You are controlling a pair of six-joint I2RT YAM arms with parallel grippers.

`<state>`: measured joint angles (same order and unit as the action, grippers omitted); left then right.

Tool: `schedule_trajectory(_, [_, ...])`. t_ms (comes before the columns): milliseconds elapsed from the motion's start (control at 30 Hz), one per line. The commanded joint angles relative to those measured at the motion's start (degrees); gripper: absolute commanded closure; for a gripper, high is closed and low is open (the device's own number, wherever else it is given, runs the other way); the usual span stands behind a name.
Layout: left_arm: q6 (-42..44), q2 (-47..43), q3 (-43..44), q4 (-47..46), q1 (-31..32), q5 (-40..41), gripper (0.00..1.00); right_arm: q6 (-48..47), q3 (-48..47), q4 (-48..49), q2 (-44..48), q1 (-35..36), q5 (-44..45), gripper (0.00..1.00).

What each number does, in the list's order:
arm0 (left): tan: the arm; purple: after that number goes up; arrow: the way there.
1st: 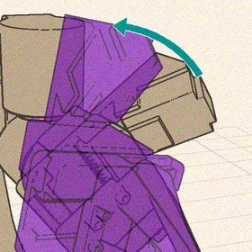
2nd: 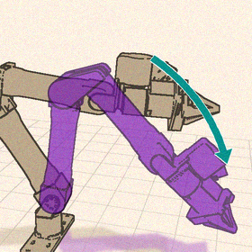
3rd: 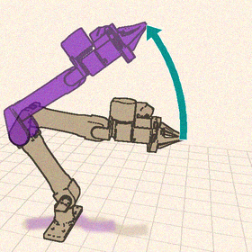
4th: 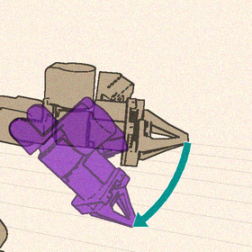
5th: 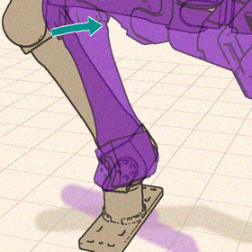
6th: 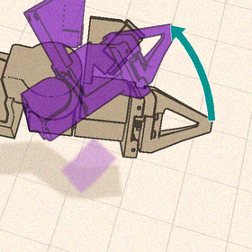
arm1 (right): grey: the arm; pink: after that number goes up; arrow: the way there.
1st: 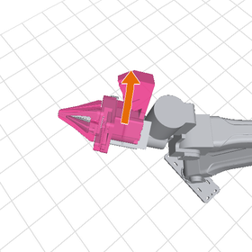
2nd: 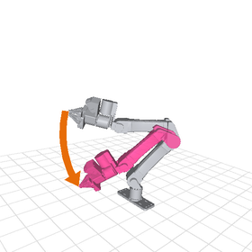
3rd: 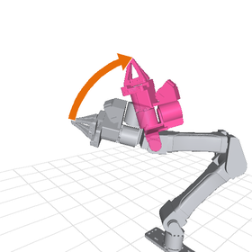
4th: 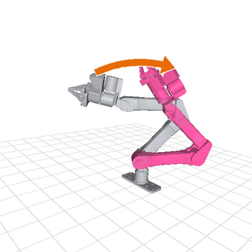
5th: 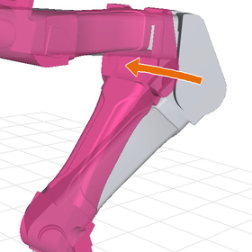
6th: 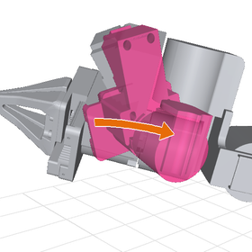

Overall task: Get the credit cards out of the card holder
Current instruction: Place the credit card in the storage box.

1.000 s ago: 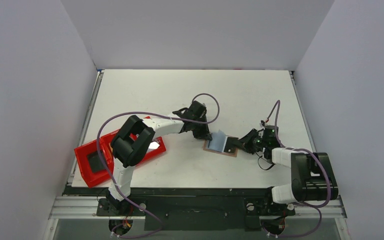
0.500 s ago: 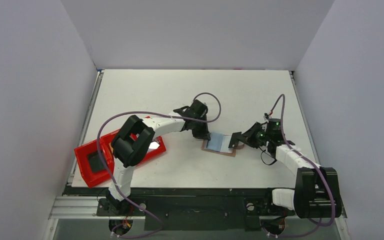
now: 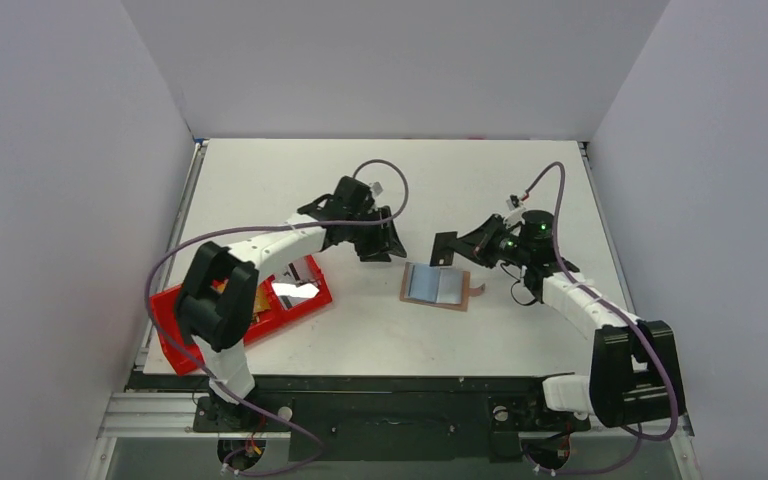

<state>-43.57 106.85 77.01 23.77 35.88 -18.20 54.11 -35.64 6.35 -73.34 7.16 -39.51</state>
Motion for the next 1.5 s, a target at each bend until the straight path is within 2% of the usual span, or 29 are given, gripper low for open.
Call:
schedule_trajectory(0, [-3.5, -9.7, -7.0, -14.4, -5.1, -14.3, 0.53, 10.7, -4.4, 15.8, -3.2, 3.1, -4.5, 1.00])
schedule_trajectory(233, [-12.2, -15.2, -15.7, -29.3, -10.2, -24.9, 0.52, 18.3, -8.2, 26.6, -8.2, 6.9, -6.1, 1.00])
schedule_trajectory(367, [-16.0, -15.4, -17.8, -35.5, -11.1, -27.6, 0.52, 20.9, -9.7, 30.2, -10.5, 9.6, -6.2, 1.00])
schedule_trajectory(500, [-22.8, -15.3, -21.0, -47.2, -12.2, -29.8, 0.52, 22.6, -10.3, 32.2, -12.6, 12.0, -5.7, 1.00])
schedule_trajectory(567, [-24.5, -15.4, -22.0, -48.9, -12.8, -30.3, 0.52, 23.1, -10.3, 33.0, -13.3, 12.7, -5.5, 1.00])
schedule_trajectory(933, [-23.9, -17.9, -24.7, -46.6, -15.9, -29.4, 0.53, 21.8, -8.5, 32.1, -13.1, 11.3, -5.1, 1.00])
schedule_trajectory(1100, [-24.5, -18.0, -24.2, -47.2, -16.0, -29.9, 0.53, 21.9, -9.4, 32.4, -14.5, 13.4, -5.2, 1.00])
schedule_trajectory(1300, [-25.1, -17.2, -23.8, -48.2, -15.6, -30.3, 0.53, 25.8, -10.7, 37.6, -17.2, 16.4, -5.1, 1.00])
schedule_trajectory(1467, [-25.3, -17.1, -23.9, -48.6, -15.3, -30.3, 0.62, 26.7, -11.3, 38.9, -18.1, 17.8, -5.0, 1.00])
